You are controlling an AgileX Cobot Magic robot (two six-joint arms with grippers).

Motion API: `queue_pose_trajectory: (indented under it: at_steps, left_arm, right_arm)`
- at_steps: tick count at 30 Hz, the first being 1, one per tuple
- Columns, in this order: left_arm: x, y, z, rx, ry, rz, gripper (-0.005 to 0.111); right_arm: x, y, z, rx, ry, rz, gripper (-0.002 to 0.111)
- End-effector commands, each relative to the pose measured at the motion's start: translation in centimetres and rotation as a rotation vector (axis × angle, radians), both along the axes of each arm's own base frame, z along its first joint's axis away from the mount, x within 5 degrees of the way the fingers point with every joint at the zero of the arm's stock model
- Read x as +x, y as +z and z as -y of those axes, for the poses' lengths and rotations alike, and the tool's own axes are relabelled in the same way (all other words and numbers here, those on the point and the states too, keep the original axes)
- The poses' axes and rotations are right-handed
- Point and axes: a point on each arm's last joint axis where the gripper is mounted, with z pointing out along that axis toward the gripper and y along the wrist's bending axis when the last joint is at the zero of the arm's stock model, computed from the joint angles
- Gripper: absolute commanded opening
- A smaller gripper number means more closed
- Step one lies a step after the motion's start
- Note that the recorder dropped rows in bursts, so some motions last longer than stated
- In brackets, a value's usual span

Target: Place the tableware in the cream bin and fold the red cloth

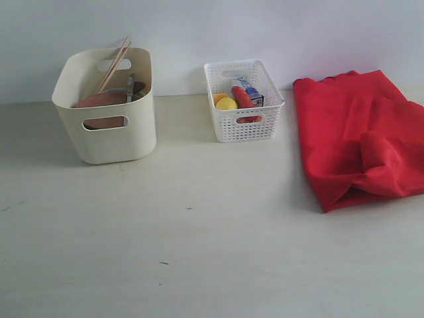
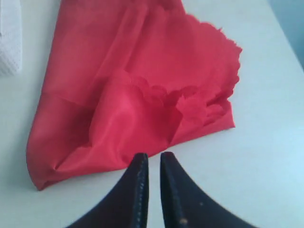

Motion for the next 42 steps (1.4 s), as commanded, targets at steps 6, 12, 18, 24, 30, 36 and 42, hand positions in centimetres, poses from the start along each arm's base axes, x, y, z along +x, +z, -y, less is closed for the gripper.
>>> queue_pose_trajectory:
  at_steps: [6, 12, 18, 24, 30, 36, 42]
  left_arm:
    - [0.0, 0.0, 0.0, 0.003, -0.001, 0.011, 0.078]
    - [0.0, 0.0, 0.0, 0.003, -0.001, 0.011, 0.078]
    - [0.0, 0.0, 0.0, 0.003, -0.001, 0.011, 0.078]
    - [0.0, 0.0, 0.0, 0.003, -0.001, 0.011, 0.078]
    - [0.0, 0.0, 0.0, 0.003, -0.001, 0.011, 0.078]
    - [0.0, 0.0, 0.0, 0.003, -0.001, 0.011, 0.078]
    - [0.0, 0.0, 0.0, 0.001, 0.0, 0.011, 0.078]
  right_arm:
    - [-9.3, 2.5, -1.5, -0.112, 0.048, 0.431, 0.008]
    - [-12.0, 0.6, -3.0, -0.094, 0.145, 0.608, 0.005]
    - [-13.7, 0.6, -4.4, -0.043, 0.291, 0.712, 0.005]
    - [-15.6, 1.6, -4.3, -0.057, 0.272, 0.84, 0.005]
    - [-15.7, 1.6, -4.3, -0.057, 0.272, 0.844, 0.005]
    - [-15.7, 1.6, -4.3, -0.055, 0.271, 0.844, 0.005]
    - [-15.7, 1.6, -4.3, -0.059, 0.271, 0.843, 0.005]
